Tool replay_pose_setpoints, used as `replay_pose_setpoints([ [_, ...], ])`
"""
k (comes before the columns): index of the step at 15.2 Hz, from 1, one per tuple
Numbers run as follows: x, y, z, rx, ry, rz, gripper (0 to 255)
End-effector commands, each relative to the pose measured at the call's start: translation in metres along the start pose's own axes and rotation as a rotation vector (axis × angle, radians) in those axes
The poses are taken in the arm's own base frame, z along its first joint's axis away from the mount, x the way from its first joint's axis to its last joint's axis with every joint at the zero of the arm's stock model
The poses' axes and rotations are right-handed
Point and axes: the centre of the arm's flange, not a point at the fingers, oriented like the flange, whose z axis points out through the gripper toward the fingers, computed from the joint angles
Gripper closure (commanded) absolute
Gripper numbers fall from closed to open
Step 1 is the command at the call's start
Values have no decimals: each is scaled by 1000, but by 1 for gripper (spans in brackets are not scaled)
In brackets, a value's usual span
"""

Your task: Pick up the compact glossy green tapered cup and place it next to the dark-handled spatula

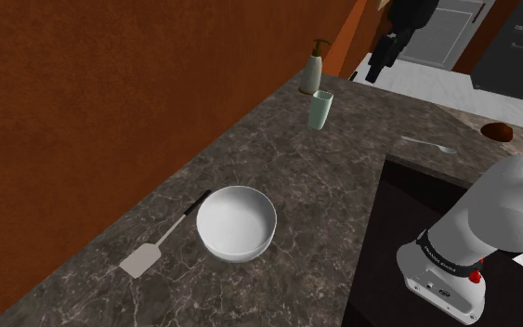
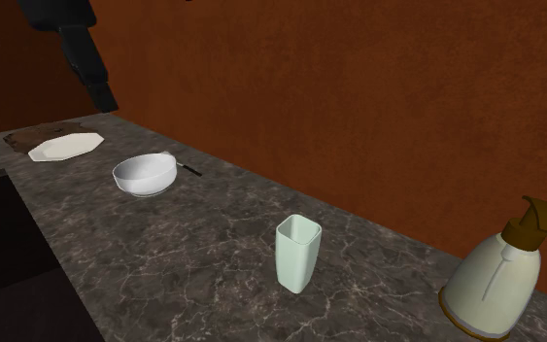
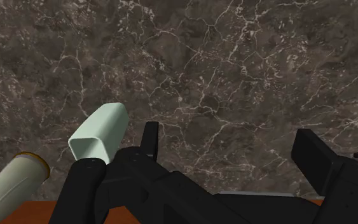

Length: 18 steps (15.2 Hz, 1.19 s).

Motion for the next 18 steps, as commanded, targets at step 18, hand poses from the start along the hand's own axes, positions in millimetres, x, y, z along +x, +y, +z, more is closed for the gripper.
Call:
replay_pose_setpoints([
  [18,121,125,156,88,-20,-140,0],
])
